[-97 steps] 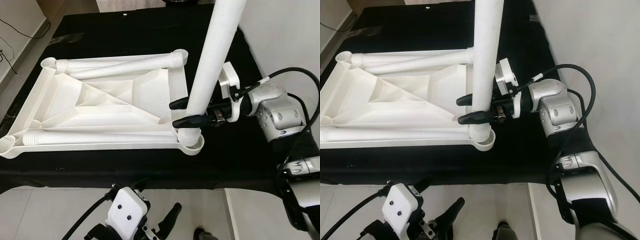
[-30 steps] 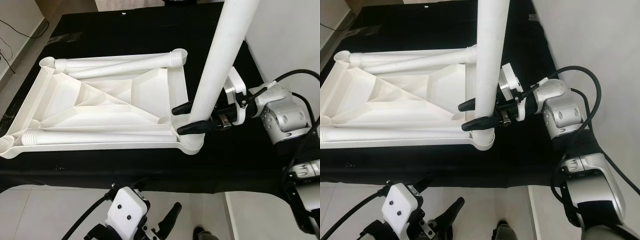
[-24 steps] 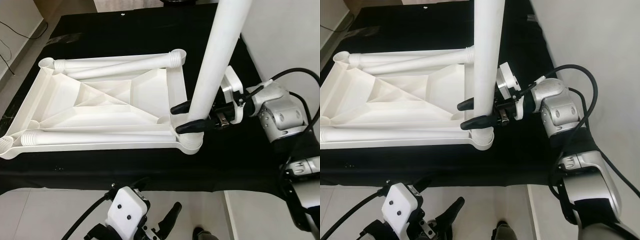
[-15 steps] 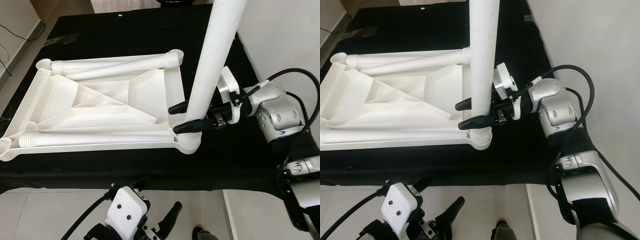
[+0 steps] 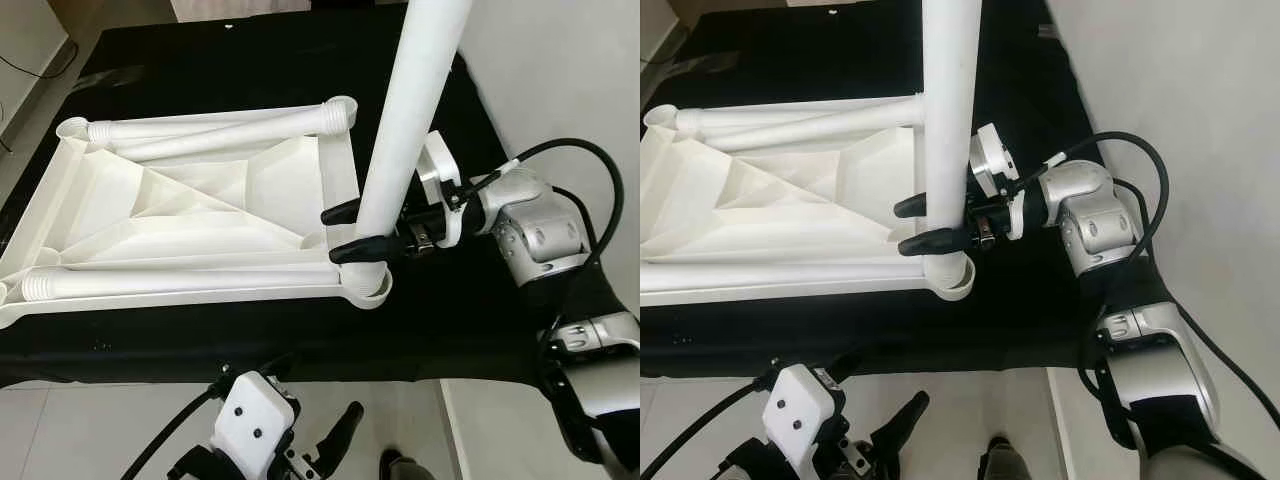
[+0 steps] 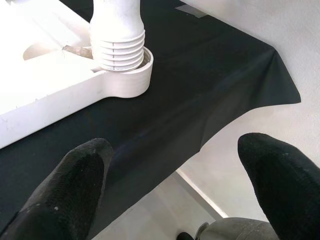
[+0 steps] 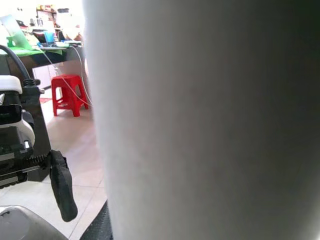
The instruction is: Building children table
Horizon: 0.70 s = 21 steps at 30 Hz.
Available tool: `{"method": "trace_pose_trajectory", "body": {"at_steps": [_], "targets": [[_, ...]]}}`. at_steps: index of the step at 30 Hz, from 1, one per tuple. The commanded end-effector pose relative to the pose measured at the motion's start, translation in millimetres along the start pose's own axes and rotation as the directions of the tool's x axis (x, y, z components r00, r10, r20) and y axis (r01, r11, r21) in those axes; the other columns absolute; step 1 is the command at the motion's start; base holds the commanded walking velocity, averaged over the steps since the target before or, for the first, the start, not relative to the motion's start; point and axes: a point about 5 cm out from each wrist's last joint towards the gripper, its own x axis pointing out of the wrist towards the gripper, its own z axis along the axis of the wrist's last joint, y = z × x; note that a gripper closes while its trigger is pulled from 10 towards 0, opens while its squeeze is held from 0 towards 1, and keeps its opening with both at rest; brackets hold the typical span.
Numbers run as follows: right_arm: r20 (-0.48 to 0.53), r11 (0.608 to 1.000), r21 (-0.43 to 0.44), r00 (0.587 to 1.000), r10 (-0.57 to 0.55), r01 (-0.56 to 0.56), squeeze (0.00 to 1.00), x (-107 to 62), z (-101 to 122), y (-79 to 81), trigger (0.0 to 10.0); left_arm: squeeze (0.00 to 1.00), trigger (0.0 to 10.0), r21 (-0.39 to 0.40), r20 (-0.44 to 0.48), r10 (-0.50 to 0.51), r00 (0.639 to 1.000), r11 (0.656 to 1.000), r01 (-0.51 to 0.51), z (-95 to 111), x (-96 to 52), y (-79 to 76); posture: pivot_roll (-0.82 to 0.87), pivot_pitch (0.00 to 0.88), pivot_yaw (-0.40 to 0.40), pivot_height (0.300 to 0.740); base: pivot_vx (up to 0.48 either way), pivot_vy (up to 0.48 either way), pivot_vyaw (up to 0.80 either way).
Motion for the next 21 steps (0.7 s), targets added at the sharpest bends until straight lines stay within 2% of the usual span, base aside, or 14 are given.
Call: {"method": "trace_pose_trajectory", "body": {"at_steps": [1,7,13,21], "targets": [[-0.051,0.995,0.091,0.998,0.033,-0.029,0.0,7.0,-24.7,8.7,10.0,0.0,10.0,-0.005,-0.023,-0.005,1.0,1.0,0.005,-1.9,-2.4,-1.4,0.09,0.315,0.04,0.74,0.0,0.0,0.0],[-0.079,0.995,0.096,0.996,0.044,-0.036,0.0,2.7,-29.2,11.7,10.0,0.0,10.0,-0.004,-0.024,-0.005,1.0,1.0,0.005,-1.7,-2.5,-1.1,0.09,0.315,0.04,0.74,0.0,0.0,0.0],[-0.101,0.995,0.097,0.995,0.013,-0.003,0.0,-9.2,-27.2,6.8,10.0,0.0,10.0,-0.003,-0.024,-0.005,1.0,1.0,0.005,-1.4,-2.6,-0.6,0.09,0.315,0.043,0.74,0.0,0.0,0.0],[-0.108,0.994,0.105,0.994,0.022,-0.01,0.0,-14.2,-26.9,7.7,10.0,0.0,10.0,-0.003,-0.024,-0.005,1.0,1.0,0.005,-1.3,-2.6,-0.7,0.09,0.314,0.043,0.74,0.0,0.0,0.0]]}}
